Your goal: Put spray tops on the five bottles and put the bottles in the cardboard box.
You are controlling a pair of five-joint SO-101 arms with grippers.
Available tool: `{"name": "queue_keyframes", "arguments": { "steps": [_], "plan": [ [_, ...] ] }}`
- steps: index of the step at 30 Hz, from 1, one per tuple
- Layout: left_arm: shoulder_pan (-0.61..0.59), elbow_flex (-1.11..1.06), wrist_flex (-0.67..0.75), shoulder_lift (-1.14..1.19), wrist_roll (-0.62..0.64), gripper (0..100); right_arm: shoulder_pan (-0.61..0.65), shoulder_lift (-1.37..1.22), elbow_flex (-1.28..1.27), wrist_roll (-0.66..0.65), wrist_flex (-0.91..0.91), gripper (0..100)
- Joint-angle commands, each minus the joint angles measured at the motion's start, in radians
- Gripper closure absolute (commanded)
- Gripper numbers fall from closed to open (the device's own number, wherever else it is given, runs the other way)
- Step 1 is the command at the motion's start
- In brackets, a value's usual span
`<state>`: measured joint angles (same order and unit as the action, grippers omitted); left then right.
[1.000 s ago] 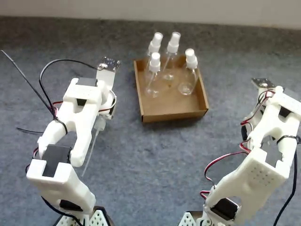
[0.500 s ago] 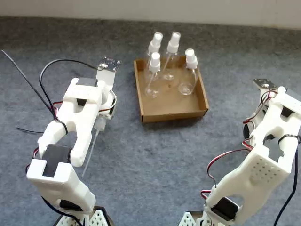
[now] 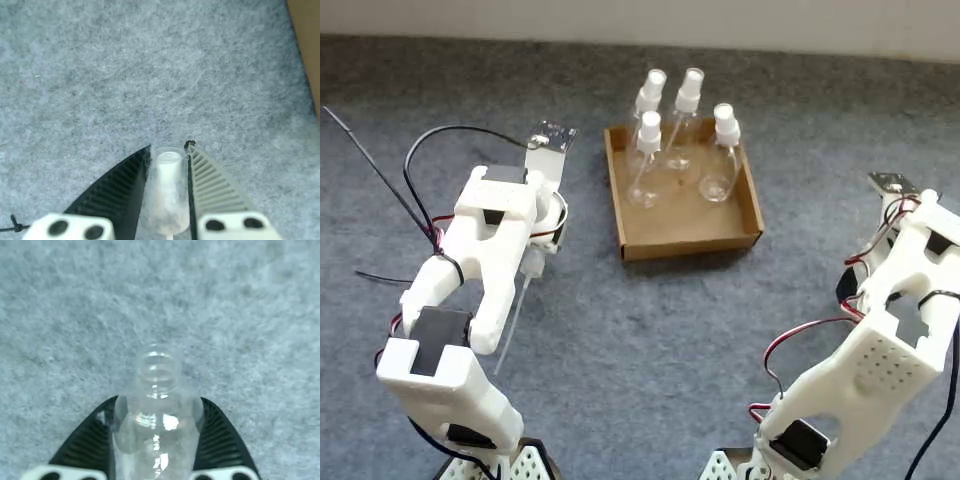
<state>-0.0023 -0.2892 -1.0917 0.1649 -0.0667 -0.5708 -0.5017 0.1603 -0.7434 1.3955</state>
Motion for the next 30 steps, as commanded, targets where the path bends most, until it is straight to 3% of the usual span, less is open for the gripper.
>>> {"name": "queue_keyframes", "arguments": {
  "steps": [1, 3, 8, 15, 23, 30],
  "plan": [
    [-0.012, 0.004, 0.014, -0.059, 0.003, 94, 0.001, 0.14, 0.065, -0.005, 0.041, 99.5],
    [-0.013, 0.012, 0.011, -0.067, 0.005, 94, 0.019, 0.245, 0.065, 0.003, 0.099, 99.5],
    [-0.008, 0.039, 0.005, -0.162, 0.006, 94, 0.14, 0.591, 0.056, 0.164, 0.168, 99.5],
    [-0.015, 0.047, -0.061, -0.483, 0.003, 94, 0.498, 0.963, -0.077, 0.422, 0.134, 99.5],
    [-0.015, 0.153, -0.064, -0.869, 0.005, 94, 0.888, 1.316, -0.558, 0.565, -0.174, 99.5],
    [0.042, 0.414, -0.064, -0.952, 0.051, 94, 1.098, 1.5, -1.032, 0.566, -0.532, 99.5]
  ]
}}
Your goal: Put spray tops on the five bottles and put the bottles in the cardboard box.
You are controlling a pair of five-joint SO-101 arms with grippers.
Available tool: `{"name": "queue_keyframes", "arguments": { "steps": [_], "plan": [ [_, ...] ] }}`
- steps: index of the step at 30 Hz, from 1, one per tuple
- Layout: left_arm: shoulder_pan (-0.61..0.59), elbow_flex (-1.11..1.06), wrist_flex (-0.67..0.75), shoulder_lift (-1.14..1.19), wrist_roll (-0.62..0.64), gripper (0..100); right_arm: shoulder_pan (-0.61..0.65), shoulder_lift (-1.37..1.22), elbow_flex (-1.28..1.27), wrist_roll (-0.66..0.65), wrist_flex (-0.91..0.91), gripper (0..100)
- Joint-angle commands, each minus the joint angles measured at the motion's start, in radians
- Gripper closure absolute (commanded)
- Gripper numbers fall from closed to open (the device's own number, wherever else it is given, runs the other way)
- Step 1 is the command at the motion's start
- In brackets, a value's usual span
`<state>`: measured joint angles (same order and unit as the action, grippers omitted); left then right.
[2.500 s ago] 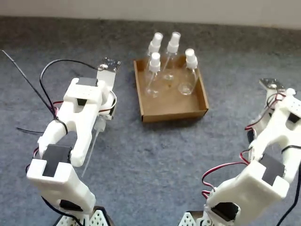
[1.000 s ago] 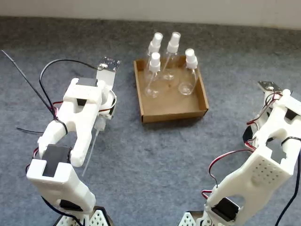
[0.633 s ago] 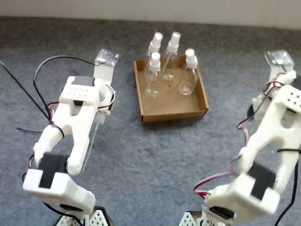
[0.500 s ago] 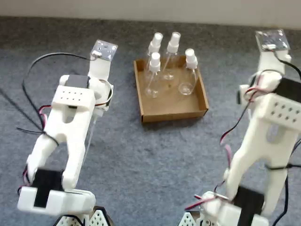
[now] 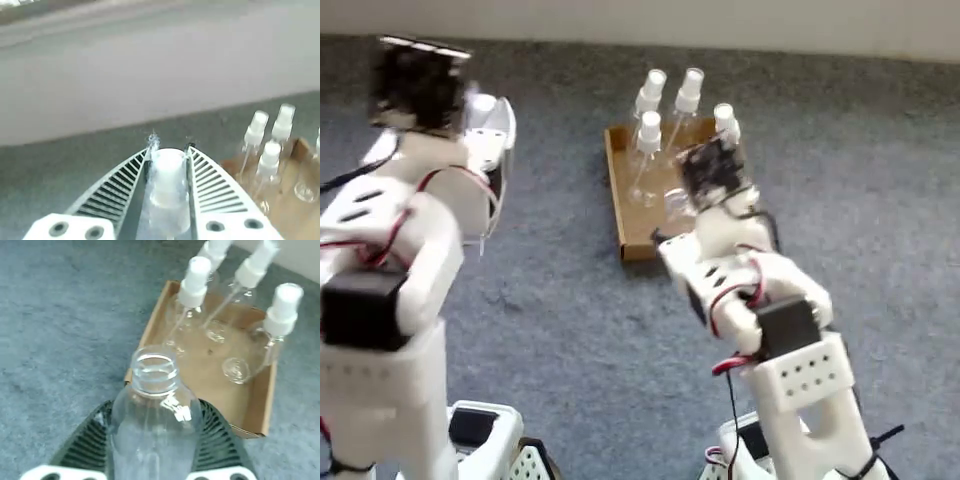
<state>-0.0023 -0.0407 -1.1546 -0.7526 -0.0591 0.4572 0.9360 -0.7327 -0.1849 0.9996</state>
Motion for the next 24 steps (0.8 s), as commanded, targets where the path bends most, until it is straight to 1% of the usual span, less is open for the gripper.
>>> {"name": "queue_keyframes", "arguments": {
  "steps": [1, 4, 9, 11, 14, 17, 19, 21, 24],
  "plan": [
    [0.062, 0.199, -0.002, -0.03, 0.043, 94, 0.096, 0.073, -0.188, 0.008, -0.163, 99.5],
    [0.166, 0.288, -0.002, -0.004, 0.044, 94, 0.154, 0.101, -0.269, 0.002, -0.189, 99.5],
    [0.317, 0.331, 0.003, 0.045, 0.048, 94, 0.166, 0.163, -0.291, 0.002, -0.177, 99.5],
    [0.369, 0.331, 0.003, 0.061, 0.074, 94, 0.166, 0.208, -0.344, 0.002, -0.183, 99.5],
    [0.427, 0.331, 0.005, 0.079, 0.124, 94, 0.182, 0.3, -0.423, 0.009, -0.262, 99.5],
    [0.472, 0.329, 0.006, 0.087, 0.13, 94, 0.185, 0.418, -0.564, 0.074, -0.395, 99.5],
    [0.507, 0.328, 0.0, 0.096, 0.13, 94, 0.182, 0.499, -0.653, 0.094, -0.479, 99.5],
    [0.545, 0.314, -0.002, 0.104, 0.13, 94, 0.177, 0.573, -0.722, 0.098, -0.496, 99.5],
    [0.595, 0.228, 0.006, 0.096, 0.13, 94, 0.147, 0.665, -0.766, 0.103, -0.496, 99.5]
  ]
}}
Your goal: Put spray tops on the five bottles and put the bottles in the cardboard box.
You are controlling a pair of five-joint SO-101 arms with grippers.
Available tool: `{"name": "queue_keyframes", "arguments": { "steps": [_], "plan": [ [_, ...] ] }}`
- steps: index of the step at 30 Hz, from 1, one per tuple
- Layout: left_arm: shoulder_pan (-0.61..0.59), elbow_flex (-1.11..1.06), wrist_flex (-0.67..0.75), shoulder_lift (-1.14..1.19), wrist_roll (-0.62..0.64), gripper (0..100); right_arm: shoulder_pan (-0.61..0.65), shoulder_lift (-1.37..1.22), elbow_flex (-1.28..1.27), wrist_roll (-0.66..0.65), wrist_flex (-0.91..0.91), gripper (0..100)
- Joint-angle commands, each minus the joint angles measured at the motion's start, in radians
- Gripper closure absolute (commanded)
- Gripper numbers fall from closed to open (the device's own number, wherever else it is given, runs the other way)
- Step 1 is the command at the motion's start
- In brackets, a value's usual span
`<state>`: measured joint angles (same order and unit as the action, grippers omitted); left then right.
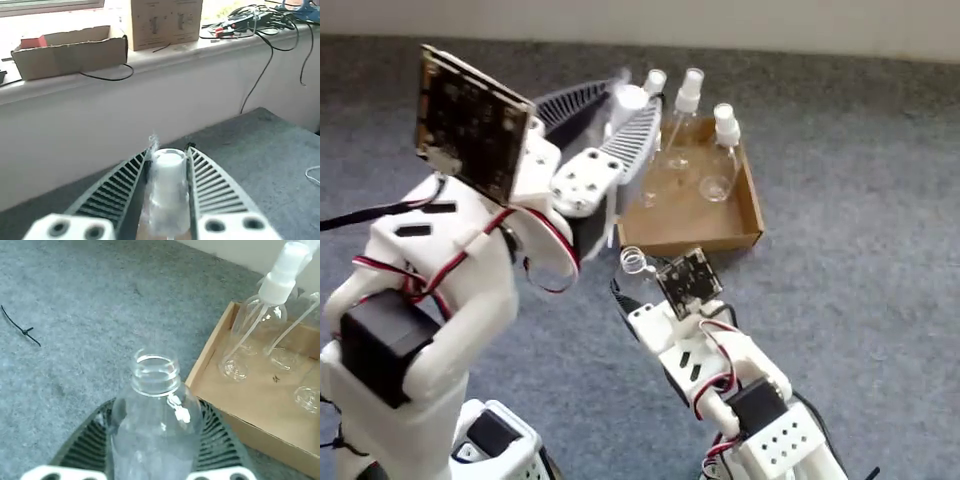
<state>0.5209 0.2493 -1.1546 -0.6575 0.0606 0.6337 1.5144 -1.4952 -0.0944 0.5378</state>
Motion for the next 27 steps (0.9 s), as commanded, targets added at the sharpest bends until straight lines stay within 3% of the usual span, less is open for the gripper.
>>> {"name": "queue_keyframes", "arguments": {
  "steps": [1, 7, 12, 19, 27],
  "plan": [
    [0.084, -0.087, 0.011, -0.001, 0.011, 94, -0.039, 0.111, -0.004, 0.018, -0.035, 99.5],
    [0.096, -0.254, 0.18, -0.002, 0.011, 94, -0.056, 0.211, -0.007, 0.068, 0.005, 99.5],
    [0.096, -0.252, 0.259, 0.001, 0.008, 94, -0.054, 0.236, -0.016, 0.068, 0.018, 99.5],
    [0.097, -0.145, 0.264, 0.005, 0.009, 94, -0.054, 0.24, -0.016, 0.068, 0.018, 99.5],
    [0.096, -0.189, 0.27, 0.007, 0.005, 94, -0.056, 0.243, -0.016, 0.068, 0.018, 99.5]
  ]
}}
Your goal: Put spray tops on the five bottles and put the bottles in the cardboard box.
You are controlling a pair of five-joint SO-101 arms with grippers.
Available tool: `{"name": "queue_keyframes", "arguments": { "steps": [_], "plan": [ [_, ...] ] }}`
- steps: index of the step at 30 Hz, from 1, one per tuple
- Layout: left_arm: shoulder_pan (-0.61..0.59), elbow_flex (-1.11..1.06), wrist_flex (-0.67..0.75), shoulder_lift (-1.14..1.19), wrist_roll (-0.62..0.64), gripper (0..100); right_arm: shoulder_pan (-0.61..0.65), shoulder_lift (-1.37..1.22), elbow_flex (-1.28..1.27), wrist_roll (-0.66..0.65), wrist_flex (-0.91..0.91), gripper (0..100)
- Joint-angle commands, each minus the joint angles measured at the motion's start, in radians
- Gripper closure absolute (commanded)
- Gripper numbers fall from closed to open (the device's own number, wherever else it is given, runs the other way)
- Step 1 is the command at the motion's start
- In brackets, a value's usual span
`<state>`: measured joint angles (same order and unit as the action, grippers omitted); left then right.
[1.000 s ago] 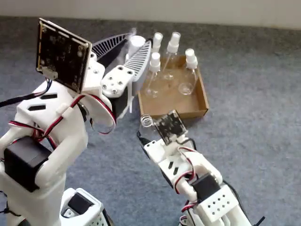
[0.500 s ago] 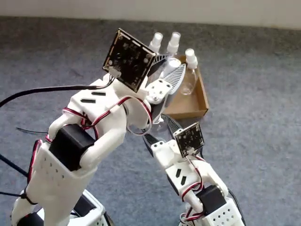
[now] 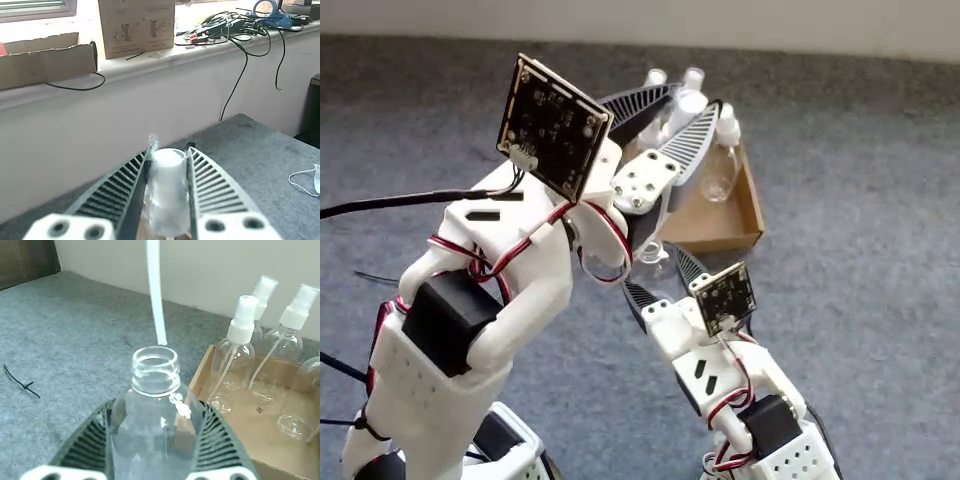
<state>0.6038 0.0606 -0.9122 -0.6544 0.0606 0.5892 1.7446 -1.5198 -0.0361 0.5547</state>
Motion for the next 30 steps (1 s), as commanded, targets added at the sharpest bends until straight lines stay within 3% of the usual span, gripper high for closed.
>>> {"name": "queue_keyframes", "arguments": {
  "steps": [1, 14, 21, 24, 30],
  "plan": [
    [0.013, -0.018, 0.028, 0.004, 0.005, 94, -0.013, 0.013, 0.008, 0.009, 0.001, 99.5],
    [-0.033, -0.298, 0.021, -0.016, 0.003, 94, -0.016, 0.015, 0.008, 0.014, 0.001, 99.5],
    [-0.062, -0.587, 0.031, -0.17, -0.028, 94, -0.016, 0.015, 0.013, 0.015, -0.001, 99.5],
    [-0.044, -0.716, 0.084, -0.229, -0.098, 94, -0.016, 0.015, 0.013, 0.015, -0.001, 99.5],
    [-0.045, -0.875, 0.157, -0.283, -0.112, 94, -0.015, 0.015, 0.01, 0.015, -0.001, 99.5]
  ]
}}
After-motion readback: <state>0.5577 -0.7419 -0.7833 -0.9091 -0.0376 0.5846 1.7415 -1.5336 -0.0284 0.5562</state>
